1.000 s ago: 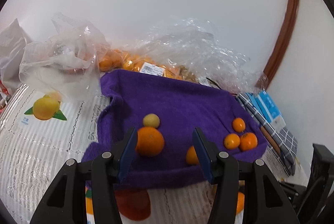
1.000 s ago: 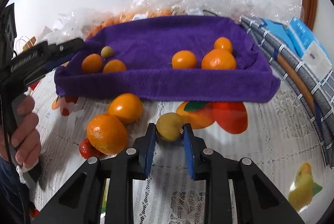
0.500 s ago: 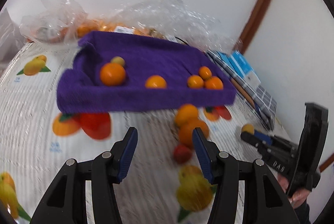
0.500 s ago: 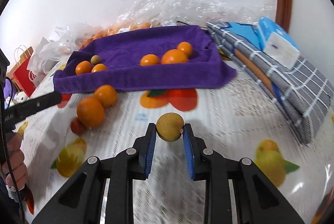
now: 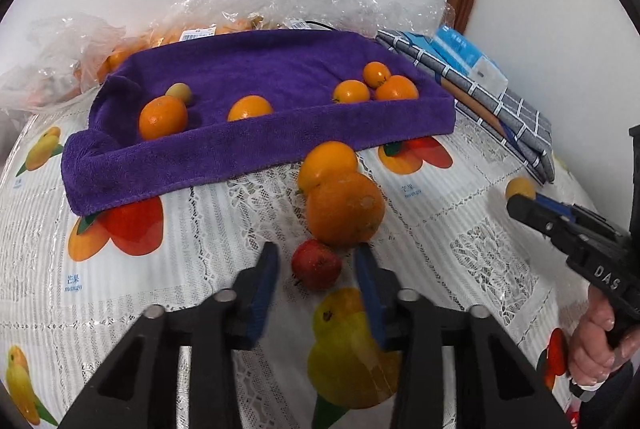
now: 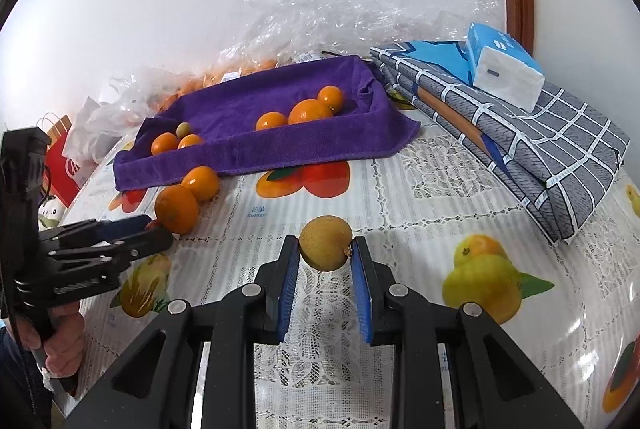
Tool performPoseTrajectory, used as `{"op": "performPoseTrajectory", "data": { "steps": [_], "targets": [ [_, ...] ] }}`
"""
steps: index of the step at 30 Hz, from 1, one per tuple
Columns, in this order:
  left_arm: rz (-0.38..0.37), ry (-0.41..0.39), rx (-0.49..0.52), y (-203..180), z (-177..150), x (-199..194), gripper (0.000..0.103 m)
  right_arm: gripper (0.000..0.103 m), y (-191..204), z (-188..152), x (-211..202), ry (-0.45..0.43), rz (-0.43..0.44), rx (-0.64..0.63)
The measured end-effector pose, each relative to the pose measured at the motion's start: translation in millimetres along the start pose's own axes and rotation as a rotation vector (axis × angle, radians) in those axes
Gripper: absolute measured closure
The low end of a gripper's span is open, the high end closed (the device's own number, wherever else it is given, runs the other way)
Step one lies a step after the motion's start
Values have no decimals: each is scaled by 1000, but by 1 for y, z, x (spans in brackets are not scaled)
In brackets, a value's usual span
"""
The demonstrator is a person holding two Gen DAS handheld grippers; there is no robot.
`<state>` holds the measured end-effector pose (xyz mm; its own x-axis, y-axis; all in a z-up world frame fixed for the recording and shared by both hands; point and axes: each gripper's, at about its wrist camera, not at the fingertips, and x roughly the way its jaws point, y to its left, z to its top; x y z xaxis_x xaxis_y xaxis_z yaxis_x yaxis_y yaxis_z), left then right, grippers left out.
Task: Organize fruits
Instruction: 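Grasp a brown round fruit with the right tool while the left tool grasps a red fruit, then lower the brown fruit and red fruit onto the purple towel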
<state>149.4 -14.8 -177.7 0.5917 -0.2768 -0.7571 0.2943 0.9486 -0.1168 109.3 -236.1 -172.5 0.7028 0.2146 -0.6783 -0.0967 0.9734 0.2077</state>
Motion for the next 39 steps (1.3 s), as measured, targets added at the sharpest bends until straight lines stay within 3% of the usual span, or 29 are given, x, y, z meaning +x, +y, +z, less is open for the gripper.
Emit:
{"op": "performPoseTrajectory", "data": {
  "steps": [6, 14, 24, 29, 34, 39],
  "targets": [
    [-49, -16, -30, 7, -1, -4, 78, 77, -5, 0, -1, -6, 13, 28],
    [-175, -132, -207, 42, -7, -22, 78, 77, -6, 0, -6, -31, 15, 37],
    [-175, -181, -211, 42, -7, -29, 78, 77, -6, 1, -7, -39, 12, 46],
    [-191, -217, -264, 54, -7, -36, 78, 77, -3, 5, -8, -38, 2, 20],
    [-191, -282, -290, 64, -5, -52, 78, 77, 1, 27, -16, -66, 44, 22],
    [-114, -291, -286, 74, 16, -67, 78, 77, 17, 61, -13, -92, 29, -40]
  ]
}}
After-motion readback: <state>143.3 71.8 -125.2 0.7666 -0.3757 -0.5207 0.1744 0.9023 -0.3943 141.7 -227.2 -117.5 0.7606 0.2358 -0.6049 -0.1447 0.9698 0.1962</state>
